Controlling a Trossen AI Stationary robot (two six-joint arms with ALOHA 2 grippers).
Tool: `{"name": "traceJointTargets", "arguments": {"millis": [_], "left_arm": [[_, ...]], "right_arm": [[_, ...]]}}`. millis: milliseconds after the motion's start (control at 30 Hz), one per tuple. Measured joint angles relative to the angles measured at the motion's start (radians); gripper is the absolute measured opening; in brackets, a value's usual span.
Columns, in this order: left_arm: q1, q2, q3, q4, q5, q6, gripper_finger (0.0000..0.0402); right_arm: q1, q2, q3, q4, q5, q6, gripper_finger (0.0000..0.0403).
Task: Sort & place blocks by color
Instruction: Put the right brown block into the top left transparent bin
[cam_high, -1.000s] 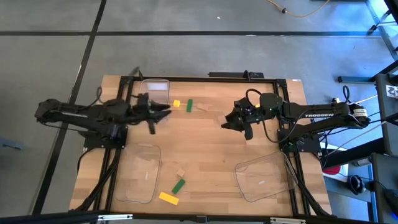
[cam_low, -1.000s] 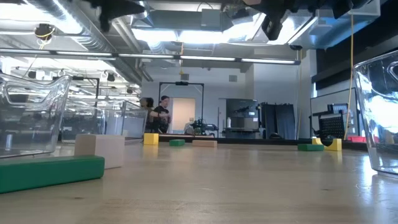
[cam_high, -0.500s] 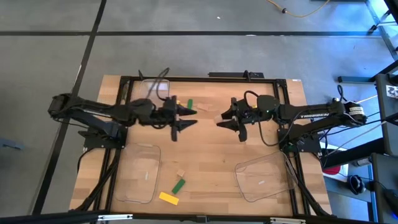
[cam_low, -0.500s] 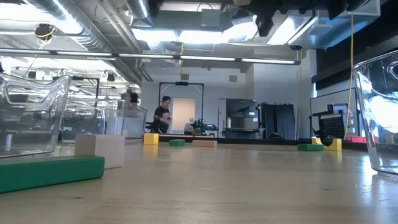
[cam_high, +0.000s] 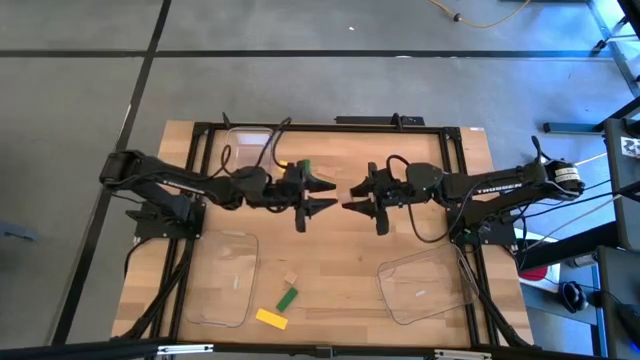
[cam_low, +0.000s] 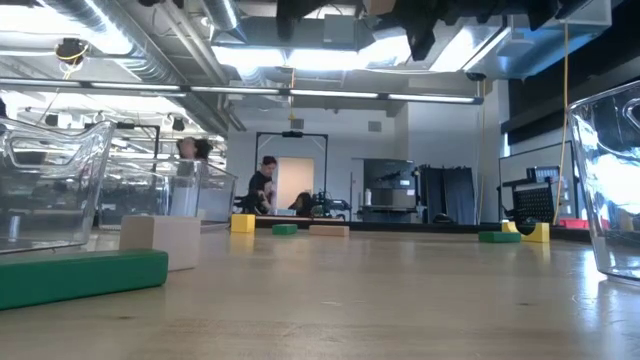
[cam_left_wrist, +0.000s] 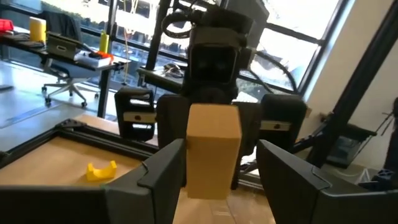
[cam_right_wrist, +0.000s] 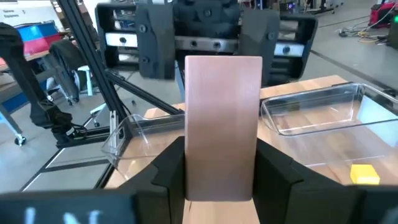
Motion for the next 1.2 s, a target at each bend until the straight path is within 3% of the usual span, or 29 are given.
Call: {"name": "traceJointTargets", "arguments": {"millis": [167,433,800,933,1100,1200], "left_arm": [[-0.002,0.026,0.0,0.028,-0.062,-0.001,0.0193],[0.0,0.026,0.001,0.08,0.035,-0.023,0.0192],[0.0,0.059,0.002,0.088,0.033,-0.024,0.019],[0.0,0.058,0.002,0.093,0.024,-0.025,0.0172],[0.0,0.057,0.002,0.084,0.017,-0.021,0.012],[0.0,0.057,0.002,0.083,0.017,-0.035,0.0119]], "right_arm": [[0.011,-0.001,0.0,0.034,0.011,-0.013,0.013],[0.015,0.034,0.0,0.058,0.023,-0.021,0.013],[0.026,0.104,0.0,0.145,-0.023,0.008,0.013],[0.026,0.104,0.0,0.147,-0.023,0.008,0.013],[0.026,0.104,0.0,0.141,-0.017,0.026,0.013],[0.026,0.104,0.0,0.147,-0.017,0.046,0.013]]}}
